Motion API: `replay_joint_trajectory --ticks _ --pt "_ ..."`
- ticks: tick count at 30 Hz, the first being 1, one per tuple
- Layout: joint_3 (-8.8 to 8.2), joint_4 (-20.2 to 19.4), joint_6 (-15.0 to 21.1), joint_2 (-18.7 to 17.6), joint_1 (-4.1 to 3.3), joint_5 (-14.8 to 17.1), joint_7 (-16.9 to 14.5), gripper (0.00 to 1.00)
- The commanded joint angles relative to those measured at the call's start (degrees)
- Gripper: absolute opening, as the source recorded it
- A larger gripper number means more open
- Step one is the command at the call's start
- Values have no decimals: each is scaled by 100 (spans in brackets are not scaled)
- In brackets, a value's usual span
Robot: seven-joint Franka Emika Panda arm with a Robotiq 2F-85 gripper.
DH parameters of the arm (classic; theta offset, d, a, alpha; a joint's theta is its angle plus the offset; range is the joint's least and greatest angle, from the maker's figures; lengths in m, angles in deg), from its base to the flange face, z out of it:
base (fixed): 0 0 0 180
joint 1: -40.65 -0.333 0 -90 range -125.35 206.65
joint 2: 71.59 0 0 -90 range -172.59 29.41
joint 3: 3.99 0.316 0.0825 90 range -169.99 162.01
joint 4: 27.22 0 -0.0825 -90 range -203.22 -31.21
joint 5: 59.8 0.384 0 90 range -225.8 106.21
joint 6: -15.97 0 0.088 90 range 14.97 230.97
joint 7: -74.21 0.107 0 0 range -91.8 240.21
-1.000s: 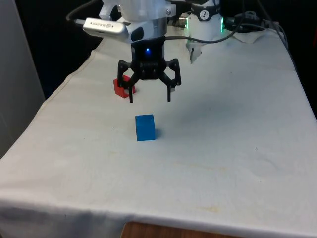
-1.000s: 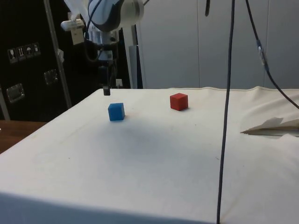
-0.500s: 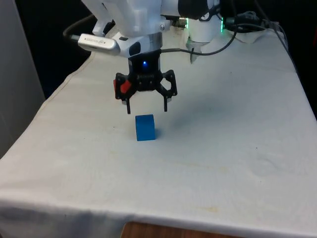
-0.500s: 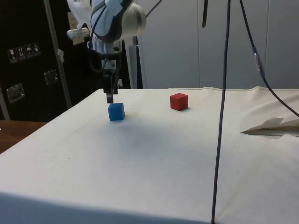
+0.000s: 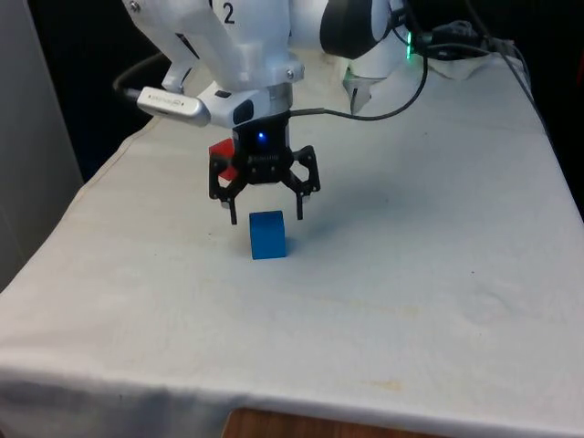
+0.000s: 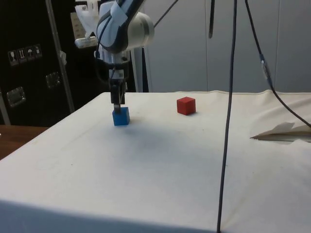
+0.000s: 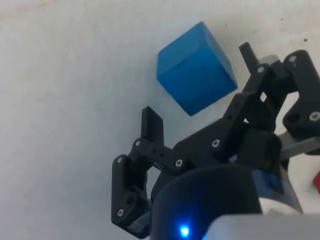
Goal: Stack the two cubes.
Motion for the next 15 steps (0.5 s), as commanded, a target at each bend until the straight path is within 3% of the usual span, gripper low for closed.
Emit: replay_joint_trajectory --ticks 1,7,8,9,15 --pt "46 57 40 -57 52 52 -63 100" --pt "29 149 80 -189 80 74 -126 100" --pt "-11 120 34 -166 46 34 -86 100" --pt "29 160 86 -212 86 80 -143 100" --pt "0 252 109 -344 109 126 -218 100"
